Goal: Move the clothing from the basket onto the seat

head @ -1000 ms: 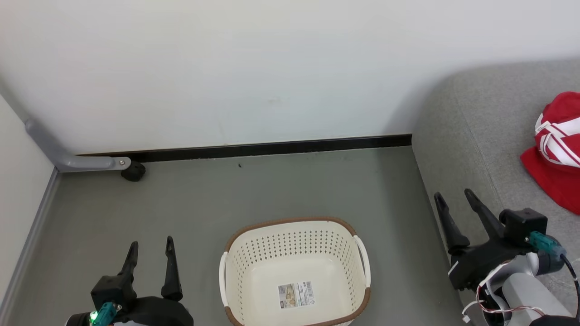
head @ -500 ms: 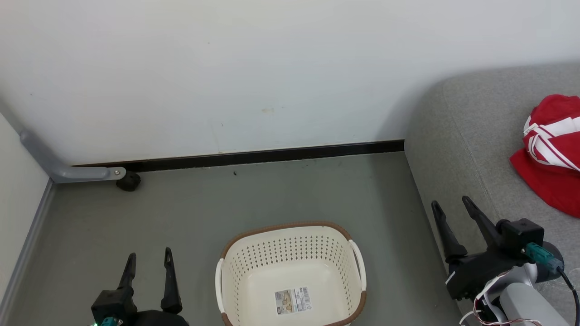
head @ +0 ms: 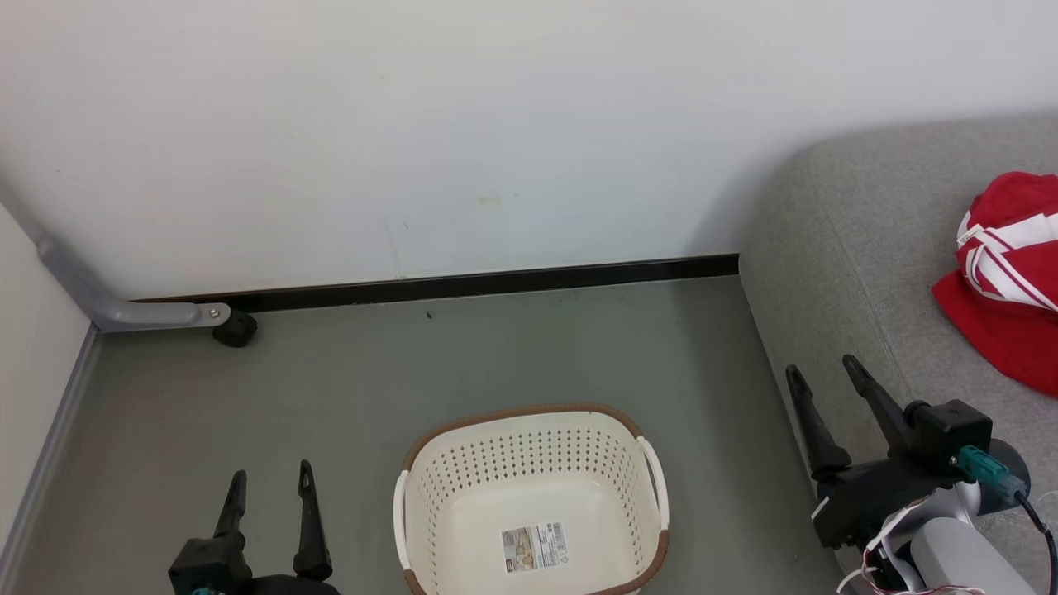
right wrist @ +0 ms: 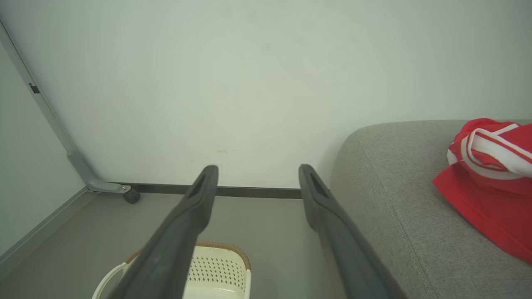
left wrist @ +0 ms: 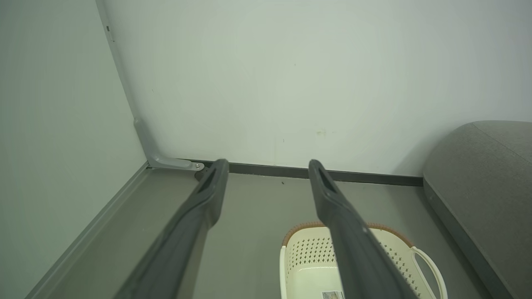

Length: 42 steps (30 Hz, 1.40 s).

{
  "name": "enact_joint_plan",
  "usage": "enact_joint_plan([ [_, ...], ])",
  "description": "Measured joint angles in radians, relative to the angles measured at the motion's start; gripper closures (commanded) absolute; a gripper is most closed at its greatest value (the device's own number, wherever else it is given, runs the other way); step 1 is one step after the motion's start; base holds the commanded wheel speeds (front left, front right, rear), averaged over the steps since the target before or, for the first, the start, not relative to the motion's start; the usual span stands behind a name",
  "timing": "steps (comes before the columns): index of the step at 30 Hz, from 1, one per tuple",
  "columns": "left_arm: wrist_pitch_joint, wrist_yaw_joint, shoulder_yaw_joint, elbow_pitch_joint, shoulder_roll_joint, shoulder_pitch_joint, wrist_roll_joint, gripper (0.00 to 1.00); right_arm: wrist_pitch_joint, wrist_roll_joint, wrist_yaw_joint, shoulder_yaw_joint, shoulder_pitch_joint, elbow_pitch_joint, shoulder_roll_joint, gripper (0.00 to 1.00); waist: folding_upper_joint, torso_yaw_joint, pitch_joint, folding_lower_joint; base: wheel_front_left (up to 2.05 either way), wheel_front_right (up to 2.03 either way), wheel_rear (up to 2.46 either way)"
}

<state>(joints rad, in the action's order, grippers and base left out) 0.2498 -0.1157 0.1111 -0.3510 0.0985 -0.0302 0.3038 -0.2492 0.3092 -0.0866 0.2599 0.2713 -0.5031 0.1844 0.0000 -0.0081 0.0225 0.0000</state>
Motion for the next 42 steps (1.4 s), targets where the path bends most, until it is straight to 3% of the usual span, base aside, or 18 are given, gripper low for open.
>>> enact_joint_plan([
  [10,0.000,0.000,-0.011,0.012,-0.008,0.001,-0.021,0.00,0.000,-0.002,0.003,-0.008,-0.011,0.017,-0.001,0.00,0.0000,0.004,-0.006,0.0000,0.00,0.00,0.00],
  [11,0.000,0.000,-0.011,0.015,-0.008,0.001,-0.022,1.00,0.000,-0.002,0.003,-0.009,-0.012,0.017,-0.001,1.00,0.0000,0.004,-0.006,0.0000,0.00,0.00,0.00],
  [23,-0.025,0.012,-0.018,-0.043,-0.022,0.037,0.027,1.00,0.026,0.049,0.003,-0.029,-0.084,-0.035,-0.027,1.00,0.0000,0.004,-0.007,0.0000,0.00,0.00,0.00],
  [42,-0.100,0.056,-0.056,-0.041,-0.029,0.030,0.292,1.00,0.100,0.308,-0.002,-0.104,-0.085,-0.002,-0.049,1.00,0.0000,0.005,-0.009,0.0000,0.00,0.00,0.00],
])
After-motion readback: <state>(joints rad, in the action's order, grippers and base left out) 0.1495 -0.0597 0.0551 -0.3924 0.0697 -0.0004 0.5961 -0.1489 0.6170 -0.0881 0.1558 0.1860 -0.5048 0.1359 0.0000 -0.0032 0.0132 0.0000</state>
